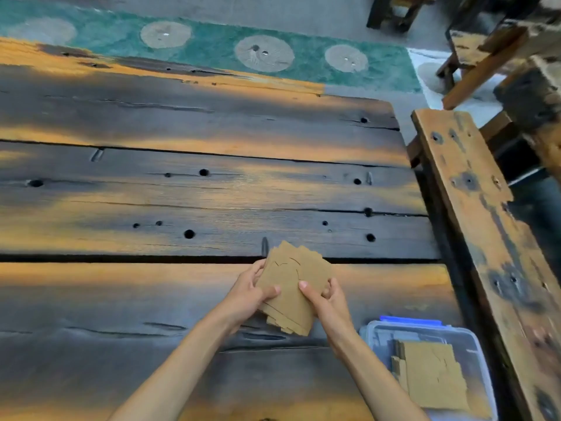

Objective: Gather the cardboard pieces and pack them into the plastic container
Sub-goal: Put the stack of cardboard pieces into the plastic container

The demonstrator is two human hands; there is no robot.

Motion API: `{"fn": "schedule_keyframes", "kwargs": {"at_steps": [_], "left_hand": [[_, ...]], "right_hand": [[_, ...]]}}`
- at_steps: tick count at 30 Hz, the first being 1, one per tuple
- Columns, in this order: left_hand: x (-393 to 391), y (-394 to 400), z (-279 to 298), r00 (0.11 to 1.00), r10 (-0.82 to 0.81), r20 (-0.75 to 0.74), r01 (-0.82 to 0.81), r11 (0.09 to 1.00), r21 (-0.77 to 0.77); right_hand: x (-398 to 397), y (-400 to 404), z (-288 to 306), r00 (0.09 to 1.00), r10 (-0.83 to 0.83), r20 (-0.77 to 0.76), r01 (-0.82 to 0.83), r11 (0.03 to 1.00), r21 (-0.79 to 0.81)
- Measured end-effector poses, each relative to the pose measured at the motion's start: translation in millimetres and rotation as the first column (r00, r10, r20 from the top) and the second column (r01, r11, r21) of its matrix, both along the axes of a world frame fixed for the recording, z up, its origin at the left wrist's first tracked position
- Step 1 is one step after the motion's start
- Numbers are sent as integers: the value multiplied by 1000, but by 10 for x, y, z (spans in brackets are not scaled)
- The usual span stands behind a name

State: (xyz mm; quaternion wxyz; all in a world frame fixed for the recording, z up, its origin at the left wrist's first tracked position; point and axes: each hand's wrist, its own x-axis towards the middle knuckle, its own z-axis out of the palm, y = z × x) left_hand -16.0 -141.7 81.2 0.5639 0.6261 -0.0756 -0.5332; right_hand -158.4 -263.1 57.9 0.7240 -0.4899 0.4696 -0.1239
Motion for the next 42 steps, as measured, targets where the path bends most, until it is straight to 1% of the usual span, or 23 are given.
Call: {"fn": "schedule_keyframes", "kwargs": {"at_steps": [3,6,8,11,15,17,19,21,23,26,29,32,34,37,42], "left_hand": [[-143,-237,138,977,-203,62,204,979,-18],[-339,-515,218,922,-363,133,368,929,-21],[-479,-693,268,876,-451,171,461,887,-18],[-689,-930,307,819,-533,211,550,835,-23],[-1008,-1204,271,753,-614,238,633,774,-5],[-1183,-1335,248,758,-611,228,625,780,12],[-1379,-1436,198,814,-557,168,561,828,27],[-1577,-1489,139,876,-476,75,473,880,48],[-1783,-1520,51,909,-417,20,413,906,89],[-2082,-1571,-121,928,-371,40,358,916,181],[-2350,-1642,-302,917,-386,101,348,898,270],[-2504,-1669,-490,886,-439,151,361,855,372],[-2547,-1669,-559,864,-470,183,356,825,440],[-2563,-1650,-580,844,-496,203,353,799,486],[-2540,-1661,-546,812,-555,180,429,778,459]], "right_hand": [[-345,-298,80,999,-24,-31,21,996,-85],[-727,-636,241,999,44,-32,-49,982,-181],[-963,-828,330,994,100,-45,-107,972,-207],[-1297,-1026,424,978,175,-117,-198,953,-231],[-1754,-1195,470,961,217,-172,-253,940,-228],[-1978,-1272,450,966,181,-183,-221,948,-230],[-2225,-1345,418,978,110,-174,-148,965,-217],[-2467,-1404,383,982,53,-180,-91,974,-206],[-2693,-1452,349,976,13,-216,-59,977,-205],[-2940,-1490,246,954,-7,-299,-51,981,-187],[-3063,-1507,101,897,56,-439,-133,980,-148],[-3082,-1512,-49,777,116,-618,-274,947,-167],[-3031,-1506,-91,699,139,-701,-361,915,-179],[-2916,-1495,-125,647,155,-746,-425,886,-185],[-2853,-1386,-135,556,156,-817,-548,807,-219]]}}
